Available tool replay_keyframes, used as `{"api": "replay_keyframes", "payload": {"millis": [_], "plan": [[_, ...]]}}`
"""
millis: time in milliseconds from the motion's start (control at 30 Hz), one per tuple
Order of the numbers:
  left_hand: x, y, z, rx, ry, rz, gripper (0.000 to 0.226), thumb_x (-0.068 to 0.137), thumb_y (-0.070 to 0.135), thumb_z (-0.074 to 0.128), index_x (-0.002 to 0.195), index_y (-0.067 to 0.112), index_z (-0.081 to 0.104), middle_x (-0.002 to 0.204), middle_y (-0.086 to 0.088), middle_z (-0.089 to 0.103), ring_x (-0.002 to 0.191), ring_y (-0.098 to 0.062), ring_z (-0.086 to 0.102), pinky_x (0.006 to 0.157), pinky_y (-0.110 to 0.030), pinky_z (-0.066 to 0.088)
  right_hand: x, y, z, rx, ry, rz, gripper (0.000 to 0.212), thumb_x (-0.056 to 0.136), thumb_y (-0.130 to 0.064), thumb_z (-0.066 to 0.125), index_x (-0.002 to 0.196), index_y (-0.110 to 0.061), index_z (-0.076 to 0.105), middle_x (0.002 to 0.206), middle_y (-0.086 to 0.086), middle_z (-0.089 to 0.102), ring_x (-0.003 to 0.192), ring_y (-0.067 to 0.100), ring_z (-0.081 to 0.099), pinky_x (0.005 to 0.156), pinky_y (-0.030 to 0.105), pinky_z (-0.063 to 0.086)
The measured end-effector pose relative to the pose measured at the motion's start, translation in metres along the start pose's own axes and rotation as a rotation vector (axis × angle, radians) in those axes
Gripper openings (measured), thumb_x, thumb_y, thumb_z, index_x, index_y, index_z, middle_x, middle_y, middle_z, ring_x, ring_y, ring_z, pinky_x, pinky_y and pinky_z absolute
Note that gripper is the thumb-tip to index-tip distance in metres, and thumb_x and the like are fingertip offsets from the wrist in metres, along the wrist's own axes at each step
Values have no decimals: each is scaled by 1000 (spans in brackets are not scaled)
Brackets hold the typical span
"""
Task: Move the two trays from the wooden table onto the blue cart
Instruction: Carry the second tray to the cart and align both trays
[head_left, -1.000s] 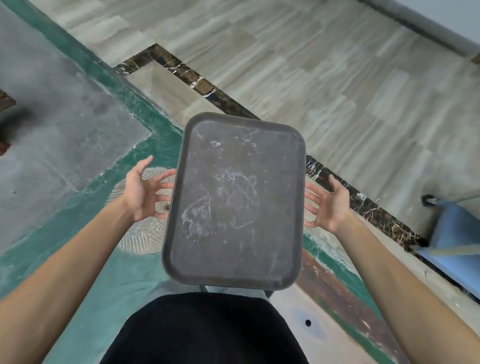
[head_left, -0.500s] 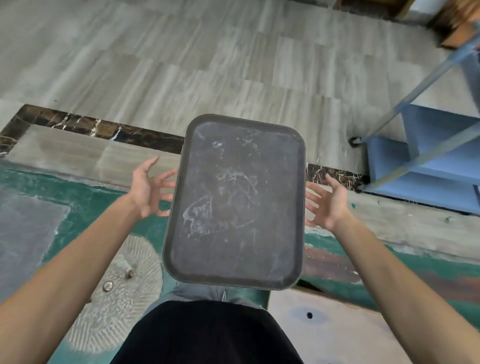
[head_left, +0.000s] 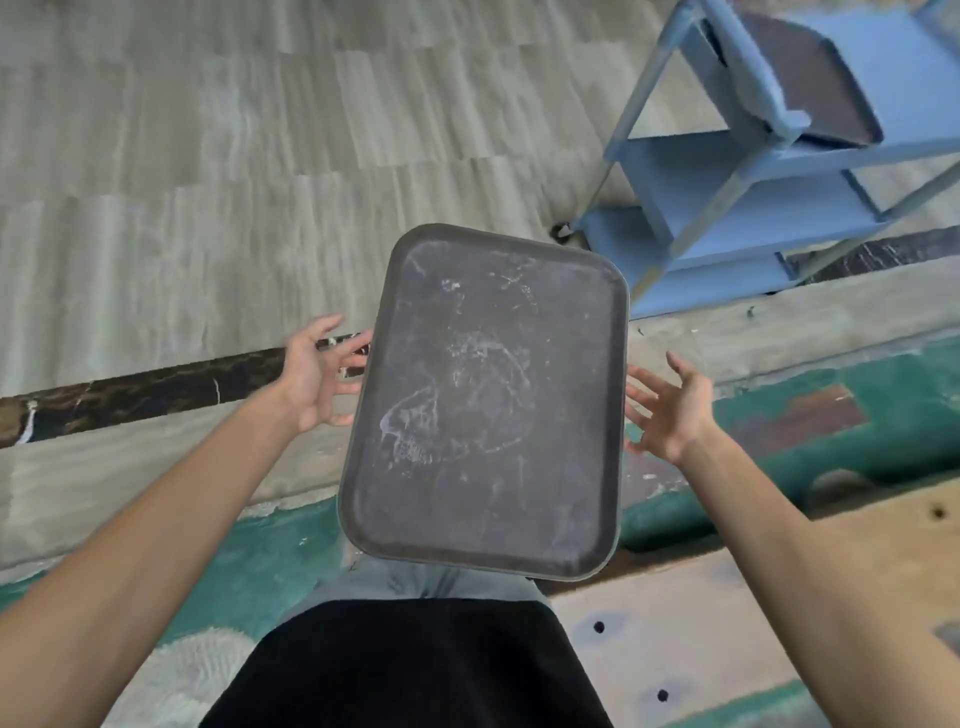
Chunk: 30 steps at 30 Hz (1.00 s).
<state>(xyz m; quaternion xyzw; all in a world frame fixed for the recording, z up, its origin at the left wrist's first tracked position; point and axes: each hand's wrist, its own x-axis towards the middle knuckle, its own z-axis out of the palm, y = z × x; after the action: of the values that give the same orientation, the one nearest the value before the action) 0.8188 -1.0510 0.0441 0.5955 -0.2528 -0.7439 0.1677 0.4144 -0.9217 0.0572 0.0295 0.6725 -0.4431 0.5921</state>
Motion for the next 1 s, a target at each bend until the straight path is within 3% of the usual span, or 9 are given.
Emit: {"api": "replay_keyframes", "payload": {"millis": [167,367,667,933,1000], "plan": [[42,48,71,114,-98,-39,63,77,68,43,125,35,69,115,4,59,111,-24,54,93,-51,35,2,-26,-53,144,81,-26,60,88,-66,47,121,-23,73,118,1,66,117,23,58,97,55,35],[98,89,194,283,-186,-81,63,78,69,41,123,35,70,112,5,60,113,-26,54,87,-49,34,23,-59,-138,299,193,-15,64,85,-71,47,121,-25,73,123,2,67,113,23,58,74,47,40],[169,120,406,429,-274,-107,63,79,71,40,123,36,70,103,5,57,99,-24,55,81,-46,37,80,-140,-278,437,307,0,60,83,-70,50,119,-27,71,124,2,63,114,21,56,78,47,41],[207,150,565,502,-395,-71,67,76,74,42,125,36,69,110,4,56,109,-25,54,97,-48,35,96,-218,-382,485,368,-74,58,88,-67,47,124,-27,67,123,3,59,108,20,53,73,42,37],[218,159,600,519,-417,-63,67,75,74,43,124,37,69,106,6,57,107,-25,55,90,-46,38,103,-237,-405,493,369,-91,57,88,-66,47,124,-27,68,118,3,59,105,20,54,74,43,37]]}}
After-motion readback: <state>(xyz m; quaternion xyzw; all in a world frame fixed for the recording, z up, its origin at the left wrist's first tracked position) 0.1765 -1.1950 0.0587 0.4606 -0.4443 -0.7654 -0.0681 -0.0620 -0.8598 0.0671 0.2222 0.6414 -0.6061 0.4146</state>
